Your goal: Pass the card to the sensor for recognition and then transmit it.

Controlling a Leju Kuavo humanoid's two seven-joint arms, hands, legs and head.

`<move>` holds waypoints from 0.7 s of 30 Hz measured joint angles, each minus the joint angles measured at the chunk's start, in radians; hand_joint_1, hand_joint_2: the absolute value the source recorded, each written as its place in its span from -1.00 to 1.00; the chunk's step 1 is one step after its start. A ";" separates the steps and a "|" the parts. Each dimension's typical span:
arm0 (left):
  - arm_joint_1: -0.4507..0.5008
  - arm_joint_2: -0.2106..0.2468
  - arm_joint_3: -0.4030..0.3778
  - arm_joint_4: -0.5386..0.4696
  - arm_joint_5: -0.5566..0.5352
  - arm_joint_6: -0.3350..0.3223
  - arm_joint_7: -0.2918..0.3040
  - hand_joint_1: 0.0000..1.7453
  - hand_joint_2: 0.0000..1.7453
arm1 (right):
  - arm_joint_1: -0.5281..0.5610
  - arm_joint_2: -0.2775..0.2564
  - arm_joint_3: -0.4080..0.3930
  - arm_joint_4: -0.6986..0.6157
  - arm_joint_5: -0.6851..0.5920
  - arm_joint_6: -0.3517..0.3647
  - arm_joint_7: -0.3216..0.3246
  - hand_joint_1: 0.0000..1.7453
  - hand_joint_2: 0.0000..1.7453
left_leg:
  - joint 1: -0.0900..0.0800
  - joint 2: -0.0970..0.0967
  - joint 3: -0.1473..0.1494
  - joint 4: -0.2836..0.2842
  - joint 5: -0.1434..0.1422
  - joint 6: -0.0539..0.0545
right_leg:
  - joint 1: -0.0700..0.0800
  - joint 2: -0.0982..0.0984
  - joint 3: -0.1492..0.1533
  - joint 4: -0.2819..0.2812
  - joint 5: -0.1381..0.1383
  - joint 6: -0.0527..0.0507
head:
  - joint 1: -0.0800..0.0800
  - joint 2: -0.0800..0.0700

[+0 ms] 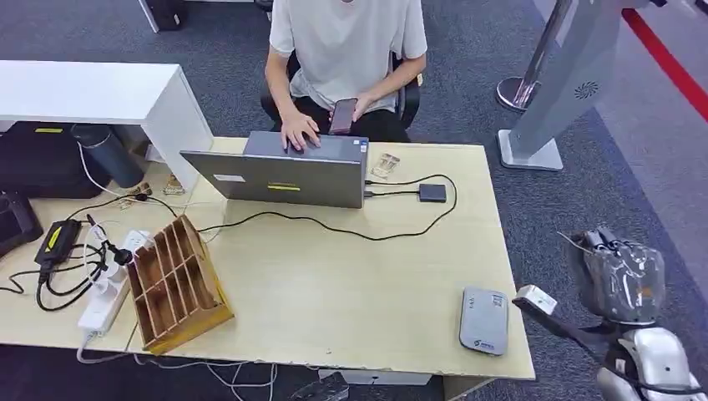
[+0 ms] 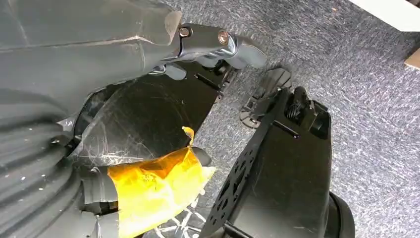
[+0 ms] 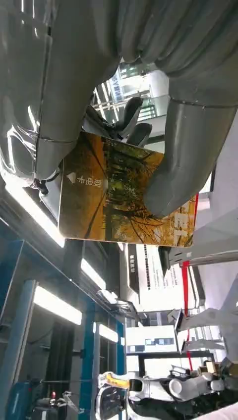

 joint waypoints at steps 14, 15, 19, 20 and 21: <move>0.000 0.000 0.000 0.000 0.010 0.003 0.000 -1.00 1.00 | 0.093 0.030 0.002 -0.027 -0.031 0.023 -0.043 1.00 1.00 | 0.000 0.001 0.000 0.000 0.000 0.000 | 0.000 0.000 0.000 0.000 0.000 0.000 | 0.000 0.000; 0.000 0.000 0.000 0.000 0.012 0.003 0.000 -1.00 1.00 | 0.093 0.033 0.009 -0.026 -0.034 0.027 -0.046 1.00 1.00 | 0.000 0.001 0.000 0.000 0.000 0.000 | 0.000 0.000 0.000 0.000 0.000 0.000 | 0.000 0.000; -0.001 0.000 0.000 0.000 0.019 0.006 0.000 -1.00 1.00 | 0.093 0.050 0.043 -0.015 -0.060 0.045 -0.052 1.00 1.00 | 0.000 0.001 0.000 0.000 0.000 0.000 | 0.000 0.000 0.000 0.000 0.000 0.000 | 0.000 0.000; -0.001 0.000 0.000 0.000 0.021 0.007 0.000 -1.00 1.00 | 0.094 0.054 0.051 -0.011 -0.062 0.047 -0.053 1.00 1.00 | 0.000 0.001 0.000 0.000 0.000 0.000 | 0.000 0.000 0.000 0.000 0.000 0.000 | 0.000 0.000; -0.001 0.000 0.000 0.000 0.023 0.008 0.000 -1.00 1.00 | 0.094 0.058 0.058 -0.008 -0.062 0.048 -0.054 1.00 1.00 | 0.000 0.001 0.000 0.000 0.000 0.000 | 0.000 0.000 0.000 0.000 0.000 0.000 | 0.000 0.000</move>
